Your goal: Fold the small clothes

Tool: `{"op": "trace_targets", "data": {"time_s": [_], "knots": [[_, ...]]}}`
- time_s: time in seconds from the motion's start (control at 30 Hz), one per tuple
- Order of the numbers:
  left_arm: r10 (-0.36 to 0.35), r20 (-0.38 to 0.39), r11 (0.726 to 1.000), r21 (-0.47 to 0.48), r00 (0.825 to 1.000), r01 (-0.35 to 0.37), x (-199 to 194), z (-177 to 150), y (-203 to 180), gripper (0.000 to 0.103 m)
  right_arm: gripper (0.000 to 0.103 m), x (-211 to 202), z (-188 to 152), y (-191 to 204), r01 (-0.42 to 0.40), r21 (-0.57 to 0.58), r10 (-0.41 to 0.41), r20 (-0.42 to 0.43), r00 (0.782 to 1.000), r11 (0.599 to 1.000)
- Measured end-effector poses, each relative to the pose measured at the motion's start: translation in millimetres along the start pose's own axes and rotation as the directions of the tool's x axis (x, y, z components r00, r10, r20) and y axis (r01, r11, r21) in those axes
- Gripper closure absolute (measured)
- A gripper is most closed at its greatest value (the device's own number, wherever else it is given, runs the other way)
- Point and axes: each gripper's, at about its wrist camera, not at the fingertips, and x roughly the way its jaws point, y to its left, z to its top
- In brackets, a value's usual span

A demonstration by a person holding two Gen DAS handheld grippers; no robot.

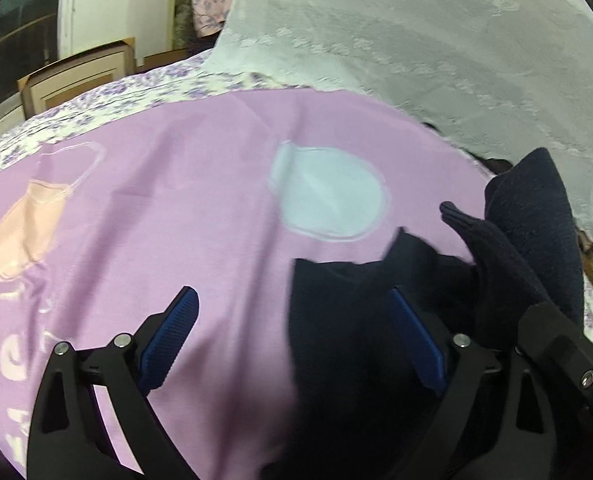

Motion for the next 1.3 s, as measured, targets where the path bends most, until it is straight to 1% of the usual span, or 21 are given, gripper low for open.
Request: {"op": "trace_targets", "data": {"time_s": [0.13, 0.3, 0.43, 0.53, 0.6, 0.63, 0.67, 0.73, 0.77, 0.8, 0.87, 0.93, 0.97, 1.0, 1.07, 1.1, 1.17, 1.2, 1.23, 1.27, 1.3], "knots": [[0.016, -0.100, 0.999, -0.041, 0.995, -0.020, 20, -6, 21, 0.010, 0.083, 21, -11, 7, -0.007, 0.004, 0.007, -0.029, 1.000, 1.000], [0.098, -0.139, 0.993, -0.057, 0.985, -0.107, 28, -10, 38, 0.010, 0.083, 41, -25, 19, -0.018, -0.009, 0.018, -0.040, 0.999, 1.000], [0.148, -0.211, 0.984, -0.070, 0.966, -0.166, 43, -15, 49, 0.010, 0.084, 54, -34, 13, -0.028, 0.004, 0.028, -0.064, 0.998, 1.000], [0.152, -0.232, 0.982, -0.075, 0.961, -0.173, 48, -15, 54, 0.010, 0.081, 58, -35, 9, -0.062, 0.004, 0.063, -0.074, 0.995, 0.998], [0.129, -0.224, 0.984, -0.094, 0.966, -0.153, 45, -13, 57, 0.009, 0.067, 51, -32, 7, -0.142, 0.011, 0.142, -0.081, 0.987, 0.990], [0.111, -0.220, 0.984, -0.110, 0.969, -0.138, 42, -12, 61, 0.009, 0.065, 43, -30, 7, -0.183, 0.013, 0.184, -0.070, 0.981, 0.983], [0.098, -0.210, 0.982, -0.137, 0.973, -0.129, 38, -11, 67, 0.009, 0.064, 28, -28, 8, -0.220, -0.001, 0.220, -0.029, 0.975, 0.975], [0.094, -0.167, 0.972, -0.197, 0.981, -0.126, 27, -8, 80, 0.009, 0.055, 2, -25, 12, -0.241, -0.063, 0.244, 0.040, 0.969, 0.969], [0.086, -0.151, 0.969, -0.219, 0.985, -0.118, 23, -7, 84, 0.009, 0.044, -17, -24, 14, -0.231, -0.122, 0.242, 0.092, 0.966, 0.965], [0.068, -0.130, 0.965, -0.244, 0.989, -0.099, 17, -7, 87, 0.009, 0.038, -32, -25, 14, -0.202, -0.167, 0.225, 0.135, 0.965, 0.965], [0.006, -0.070, 0.960, -0.279, 0.998, -0.026, 2, -6, 89, 0.009, 0.035, -54, -27, 13, -0.133, -0.239, 0.184, 0.204, 0.962, 0.962], [-0.022, -0.031, 0.968, -0.250, 0.999, 0.013, -9, -6, 81, 0.009, 0.035, -77, -36, 4, 0.022, -0.316, 0.080, 0.305, 0.949, 0.949], [-0.040, -0.012, 0.974, -0.222, 0.999, 0.036, -16, -6, 74, 0.009, 0.035, -81, -39, 0, 0.084, -0.333, 0.033, 0.333, 0.942, 0.939], [-0.058, 0.004, 0.979, -0.195, 0.998, 0.058, -22, -7, 66, 0.009, 0.035, -82, -43, -8, 0.176, -0.349, -0.043, 0.358, 0.933, 0.920], [-0.105, 0.046, 0.987, -0.115, 0.993, 0.110, -36, -11, 48, 0.007, 0.039, -78, -49, -27, 0.259, -0.338, -0.131, 0.356, 0.925, 0.905], [-0.120, 0.075, 0.992, -0.038, 0.990, 0.123, -46, -16, 31, 0.004, 0.048, -74, -52, -41, 0.260, -0.318, -0.154, 0.323, 0.934, 0.912], [-0.095, 0.106, 0.994, 0.072, 0.990, 0.088, -54, -24, 6, 0.004, 0.055, -63, -60, -62, 0.226, -0.273, -0.155, 0.257, 0.954, 0.935], [-0.048, 0.115, 0.989, 0.143, 0.992, 0.031, -53, -31, -9, 0.004, 0.056, -59, -63, -68, 0.209, -0.255, -0.149, 0.235, 0.960, 0.944], [-0.011, 0.109, 0.984, 0.176, 0.994, -0.008, -47, -33, -14, 0.004, 0.057, -53, -66, -73, 0.193, -0.240, -0.143, 0.209, 0.967, 0.952], [0.044, 0.079, 0.975, 0.212, 0.996, -0.060, -35, -38, -21, 0.004, 0.060, -49, -69, -74, 0.180, -0.235, -0.137, 0.189, 0.972, 0.955], [0.073, 0.055, 0.971, 0.225, 0.996, -0.084, -26, -40, -24, 0.004, 0.064, -40, -71, -74, 0.156, -0.236, -0.119, 0.161, 0.980, 0.959]]}}
